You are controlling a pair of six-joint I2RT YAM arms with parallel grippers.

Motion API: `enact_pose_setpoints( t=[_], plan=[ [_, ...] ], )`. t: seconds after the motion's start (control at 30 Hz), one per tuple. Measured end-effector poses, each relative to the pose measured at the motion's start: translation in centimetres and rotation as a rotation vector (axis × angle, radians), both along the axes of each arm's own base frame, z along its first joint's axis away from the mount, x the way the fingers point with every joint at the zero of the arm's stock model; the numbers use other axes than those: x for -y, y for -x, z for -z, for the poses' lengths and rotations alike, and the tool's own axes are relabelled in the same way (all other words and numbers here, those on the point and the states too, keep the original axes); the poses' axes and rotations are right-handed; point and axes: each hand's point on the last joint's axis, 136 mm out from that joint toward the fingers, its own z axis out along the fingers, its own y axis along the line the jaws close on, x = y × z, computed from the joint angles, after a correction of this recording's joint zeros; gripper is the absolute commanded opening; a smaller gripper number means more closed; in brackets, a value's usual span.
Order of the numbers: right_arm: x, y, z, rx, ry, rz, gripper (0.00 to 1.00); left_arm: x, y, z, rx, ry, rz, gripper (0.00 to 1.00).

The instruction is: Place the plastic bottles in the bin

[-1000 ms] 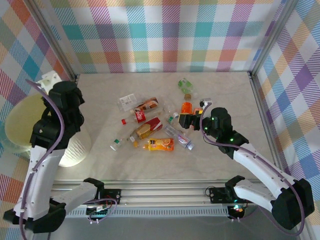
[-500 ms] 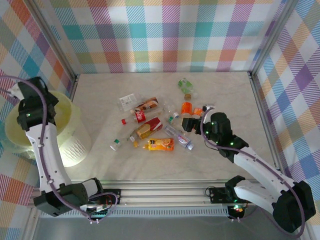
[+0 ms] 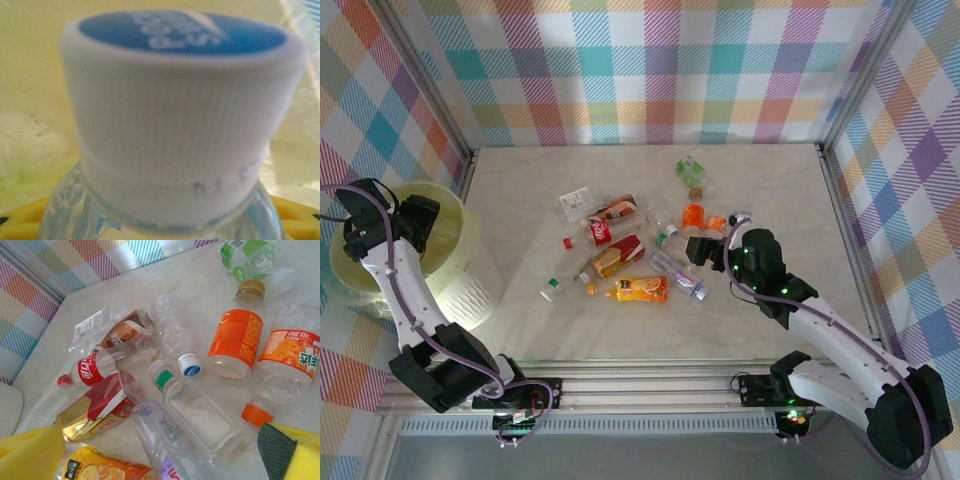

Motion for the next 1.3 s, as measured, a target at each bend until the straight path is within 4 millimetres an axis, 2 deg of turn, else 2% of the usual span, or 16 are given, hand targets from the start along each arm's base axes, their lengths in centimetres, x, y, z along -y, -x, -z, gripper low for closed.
enact_pose_setpoints(
  t=[0.2,0.47,0.73,0.9,0.97,1.17,1.3],
  plan=[
    [0.4,0.2,-0.6,0.02,-0.01,0.013,1.0,0.3,-0.6,1.5,0.001,0.064,0.004,0.53],
    [1.0,0.5,0.5,-0.003,-0.012,0.042,1.0,0.5,-0.8,1.8,0.002,0.079,0.009,0.58],
    [1.5,0.7,1.2,-0.026,-0.01,0.07,1.0,0.5,-0.6,2.0,-0.01,0.079,0.01,0.73],
    [1.7,0.6,1.2,-0.029,-0.016,0.087,1.0,0.6,-0.3,1.9,-0.017,0.077,0.007,0.79],
    [1.7,0.6,1.3,-0.035,-0.021,0.09,1.0,0.7,0.1,1.6,-0.015,0.068,0.002,0.81],
    [1.5,0.8,2.1,-0.059,-0.012,0.077,1.0,1.1,0.8,-1.1,0.029,0.01,0.006,0.86],
    [1.0,1.2,3.2,-0.087,0.024,0.025,1.0,1.5,1.3,-3.1,0.06,-0.036,0.023,0.95]
  ],
)
